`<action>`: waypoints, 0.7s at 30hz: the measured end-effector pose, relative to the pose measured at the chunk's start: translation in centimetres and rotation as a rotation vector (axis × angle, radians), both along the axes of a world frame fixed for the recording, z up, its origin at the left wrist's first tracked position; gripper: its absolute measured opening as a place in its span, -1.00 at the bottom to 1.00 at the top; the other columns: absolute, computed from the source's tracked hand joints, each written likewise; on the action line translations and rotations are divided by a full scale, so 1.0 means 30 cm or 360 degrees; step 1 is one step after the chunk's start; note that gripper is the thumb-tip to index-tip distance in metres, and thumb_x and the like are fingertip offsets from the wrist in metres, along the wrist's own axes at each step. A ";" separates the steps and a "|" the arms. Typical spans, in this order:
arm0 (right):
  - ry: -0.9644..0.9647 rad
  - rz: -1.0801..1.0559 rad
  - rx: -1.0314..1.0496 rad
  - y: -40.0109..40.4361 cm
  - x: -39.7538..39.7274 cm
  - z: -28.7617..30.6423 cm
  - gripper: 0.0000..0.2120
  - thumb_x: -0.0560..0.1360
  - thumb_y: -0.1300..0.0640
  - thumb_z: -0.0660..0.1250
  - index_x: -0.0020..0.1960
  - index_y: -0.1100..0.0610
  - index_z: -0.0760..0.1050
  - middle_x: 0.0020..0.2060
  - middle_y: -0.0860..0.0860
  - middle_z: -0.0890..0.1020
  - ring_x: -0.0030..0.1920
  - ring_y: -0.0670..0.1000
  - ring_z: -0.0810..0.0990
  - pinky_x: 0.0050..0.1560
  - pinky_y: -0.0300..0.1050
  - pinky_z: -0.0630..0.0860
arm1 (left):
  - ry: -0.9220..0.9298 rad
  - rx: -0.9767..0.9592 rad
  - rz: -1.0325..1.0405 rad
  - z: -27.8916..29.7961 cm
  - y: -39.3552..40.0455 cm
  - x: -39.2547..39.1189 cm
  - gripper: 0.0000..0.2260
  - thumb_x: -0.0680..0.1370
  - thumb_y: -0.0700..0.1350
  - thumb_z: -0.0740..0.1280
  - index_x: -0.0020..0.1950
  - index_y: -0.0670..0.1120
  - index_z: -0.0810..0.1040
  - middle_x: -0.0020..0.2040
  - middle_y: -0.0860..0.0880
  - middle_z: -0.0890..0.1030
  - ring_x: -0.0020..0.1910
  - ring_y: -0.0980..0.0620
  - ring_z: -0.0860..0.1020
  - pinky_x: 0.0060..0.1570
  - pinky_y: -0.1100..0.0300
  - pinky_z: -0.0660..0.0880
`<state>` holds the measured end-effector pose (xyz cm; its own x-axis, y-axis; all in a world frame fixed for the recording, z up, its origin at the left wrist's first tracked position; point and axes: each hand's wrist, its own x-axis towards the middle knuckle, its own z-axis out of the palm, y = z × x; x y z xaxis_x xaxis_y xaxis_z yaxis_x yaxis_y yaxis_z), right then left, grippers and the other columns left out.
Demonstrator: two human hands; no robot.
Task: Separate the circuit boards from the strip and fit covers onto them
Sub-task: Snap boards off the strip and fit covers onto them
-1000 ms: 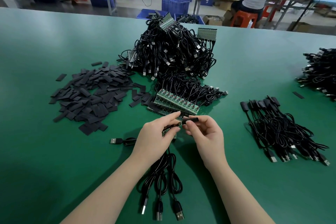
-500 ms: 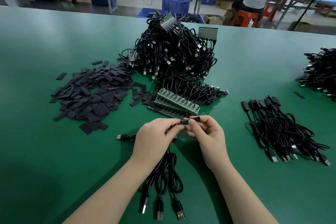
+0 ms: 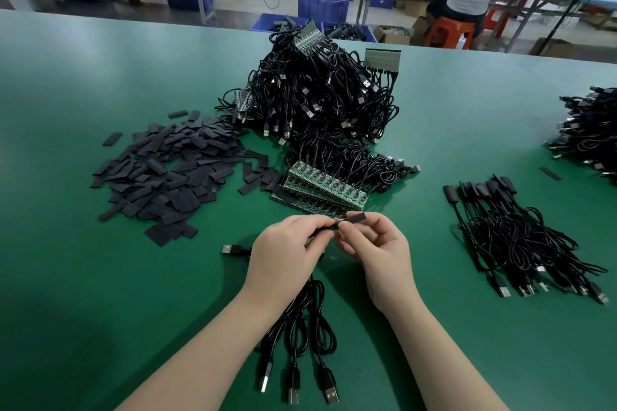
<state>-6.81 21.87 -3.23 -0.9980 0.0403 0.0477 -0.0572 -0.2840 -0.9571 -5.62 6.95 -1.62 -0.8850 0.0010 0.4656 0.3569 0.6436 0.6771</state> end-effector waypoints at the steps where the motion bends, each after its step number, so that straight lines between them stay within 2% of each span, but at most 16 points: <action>1: 0.0003 0.0005 0.0011 0.002 0.000 -0.003 -0.86 0.39 0.18 0.52 -0.11 -0.02 0.66 -0.35 0.06 0.61 -0.24 -0.03 0.62 -0.14 -0.23 0.58 | -0.0008 0.0013 0.0009 -0.002 0.000 0.000 -0.87 0.50 -0.09 0.46 0.04 0.02 0.69 -0.06 0.10 0.69 -0.08 0.16 0.61 -0.05 0.23 0.51; 4: 0.0007 -0.0001 0.0015 0.007 -0.002 -0.008 -0.83 0.40 0.20 0.54 -0.08 -0.01 0.66 -0.35 0.06 0.57 -0.26 -0.05 0.58 -0.11 -0.22 0.58 | -0.0006 0.0017 0.0003 -0.005 -0.001 -0.004 -0.88 0.49 -0.08 0.46 0.03 0.02 0.70 -0.08 0.11 0.69 -0.09 0.16 0.61 -0.07 0.21 0.52; 9: 0.0001 -0.0058 -0.0090 -0.004 -0.002 -0.013 -0.88 0.35 0.16 0.52 -0.14 0.01 0.66 -0.43 0.02 0.51 -0.32 -0.05 0.53 -0.11 -0.20 0.57 | 0.0054 0.0036 -0.0020 -0.001 0.003 -0.005 -0.86 0.49 -0.03 0.40 -0.01 0.01 0.70 -0.10 0.12 0.69 -0.10 0.19 0.60 -0.09 0.24 0.52; 13: -0.0012 -0.0083 -0.0101 -0.002 0.002 -0.015 -0.90 0.34 0.12 0.53 -0.16 0.00 0.66 -0.39 0.04 0.56 -0.25 -0.01 0.58 -0.06 -0.16 0.59 | 0.0060 0.0062 -0.0023 -0.001 0.009 -0.006 -0.88 0.48 -0.03 0.42 -0.02 0.01 0.71 -0.11 0.12 0.69 -0.11 0.18 0.61 -0.11 0.20 0.53; 19: 0.0013 -0.0030 -0.0076 -0.003 0.008 -0.009 -0.84 0.31 0.05 0.58 -0.15 -0.02 0.65 -0.40 0.00 0.58 -0.28 -0.05 0.58 -0.10 -0.21 0.58 | 0.0189 -0.0029 -0.0041 0.004 0.008 0.006 -0.86 0.48 -0.08 0.42 -0.02 -0.04 0.73 -0.12 0.10 0.71 -0.13 0.15 0.63 -0.10 0.18 0.55; 21: 0.0022 0.0005 -0.0046 -0.003 0.008 -0.009 -0.89 0.35 0.09 0.55 -0.16 -0.04 0.65 -0.41 -0.03 0.57 -0.29 -0.06 0.56 -0.11 -0.21 0.58 | 0.0212 -0.0034 -0.0060 -0.001 0.003 0.007 -0.87 0.49 -0.11 0.43 -0.01 -0.07 0.73 -0.11 0.07 0.72 -0.12 0.12 0.65 -0.11 0.12 0.58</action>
<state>-6.59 21.79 -3.51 -0.9974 0.0389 0.0601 -0.0693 -0.3116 -0.9477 -5.40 7.04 -1.65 -0.8146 0.0445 0.5784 0.4670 0.6418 0.6083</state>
